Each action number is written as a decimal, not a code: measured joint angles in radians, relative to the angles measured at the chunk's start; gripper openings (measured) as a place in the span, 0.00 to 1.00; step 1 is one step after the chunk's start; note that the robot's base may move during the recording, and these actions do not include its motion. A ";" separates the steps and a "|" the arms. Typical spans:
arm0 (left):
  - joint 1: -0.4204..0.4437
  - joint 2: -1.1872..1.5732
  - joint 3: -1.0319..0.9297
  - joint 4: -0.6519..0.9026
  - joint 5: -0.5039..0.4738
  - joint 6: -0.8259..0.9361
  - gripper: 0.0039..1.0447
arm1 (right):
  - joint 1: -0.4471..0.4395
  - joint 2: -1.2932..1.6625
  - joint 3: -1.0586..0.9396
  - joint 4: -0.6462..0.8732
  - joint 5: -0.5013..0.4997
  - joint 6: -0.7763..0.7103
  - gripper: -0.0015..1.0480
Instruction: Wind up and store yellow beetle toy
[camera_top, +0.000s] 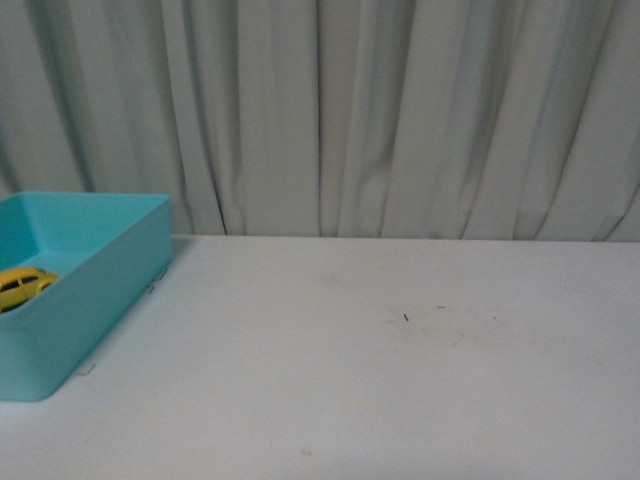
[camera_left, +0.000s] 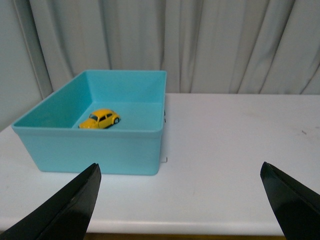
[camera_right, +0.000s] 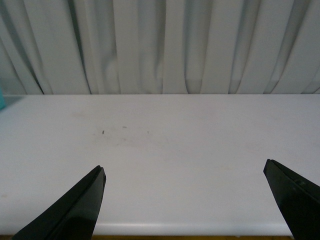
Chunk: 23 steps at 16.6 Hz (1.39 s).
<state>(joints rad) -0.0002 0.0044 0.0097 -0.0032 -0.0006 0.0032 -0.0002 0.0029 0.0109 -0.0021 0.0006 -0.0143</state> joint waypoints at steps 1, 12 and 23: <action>0.000 0.000 0.000 0.000 0.000 -0.001 0.94 | 0.000 0.000 0.000 0.000 0.000 0.000 0.94; 0.000 0.000 0.000 0.000 0.000 0.000 0.94 | 0.000 0.000 0.000 0.000 0.000 0.004 0.94; 0.000 0.000 0.000 -0.002 0.000 0.000 0.94 | 0.000 0.000 0.000 -0.003 0.000 0.004 0.94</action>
<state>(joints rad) -0.0002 0.0044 0.0097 -0.0051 -0.0010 0.0029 -0.0002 0.0029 0.0109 -0.0051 0.0006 -0.0105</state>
